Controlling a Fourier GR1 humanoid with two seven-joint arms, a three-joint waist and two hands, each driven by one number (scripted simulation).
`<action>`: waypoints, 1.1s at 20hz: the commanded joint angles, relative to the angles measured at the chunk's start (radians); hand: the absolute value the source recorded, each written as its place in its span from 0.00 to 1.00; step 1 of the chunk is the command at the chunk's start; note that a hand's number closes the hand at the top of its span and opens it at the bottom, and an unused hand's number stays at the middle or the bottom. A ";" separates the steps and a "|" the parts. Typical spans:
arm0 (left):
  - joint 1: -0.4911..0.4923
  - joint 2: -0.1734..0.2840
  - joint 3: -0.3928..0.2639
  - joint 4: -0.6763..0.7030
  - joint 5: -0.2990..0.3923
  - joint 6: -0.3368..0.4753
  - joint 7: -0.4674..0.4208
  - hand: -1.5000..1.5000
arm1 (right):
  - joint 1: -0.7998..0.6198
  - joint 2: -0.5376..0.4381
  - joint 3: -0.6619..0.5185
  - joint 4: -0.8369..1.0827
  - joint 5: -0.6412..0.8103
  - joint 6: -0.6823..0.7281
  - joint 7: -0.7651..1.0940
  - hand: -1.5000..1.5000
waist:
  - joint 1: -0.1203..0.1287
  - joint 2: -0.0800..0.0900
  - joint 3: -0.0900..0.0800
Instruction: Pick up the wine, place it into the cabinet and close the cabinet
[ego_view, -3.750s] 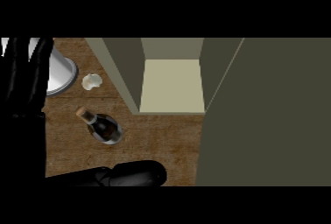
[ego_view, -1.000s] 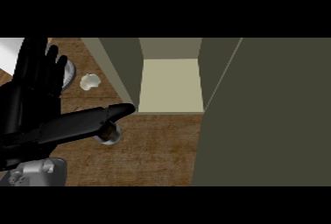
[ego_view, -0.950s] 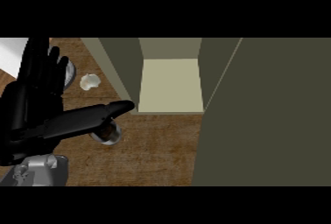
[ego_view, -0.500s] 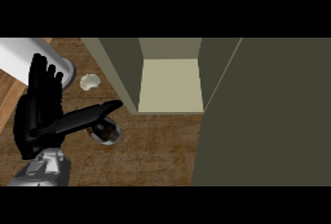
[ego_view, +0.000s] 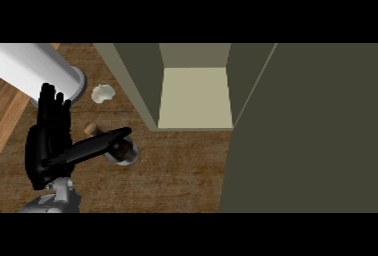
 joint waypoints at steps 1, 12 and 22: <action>0.067 -0.005 0.036 0.080 0.082 -0.040 -0.150 0.00 | 0.075 -0.017 -0.061 -0.096 -0.181 0.056 0.008 0.00 | -0.003 0.000 0.000; 0.126 0.005 0.107 0.214 0.171 -0.085 -0.307 0.00 | -0.053 0.042 -0.015 -0.016 -0.106 -0.001 0.052 0.00 | 0.006 0.001 0.000; 0.139 0.074 0.188 0.388 0.254 -0.210 -0.443 0.00 | -0.009 0.045 -0.023 -0.026 -0.112 0.044 0.031 0.00 | 0.005 0.001 0.000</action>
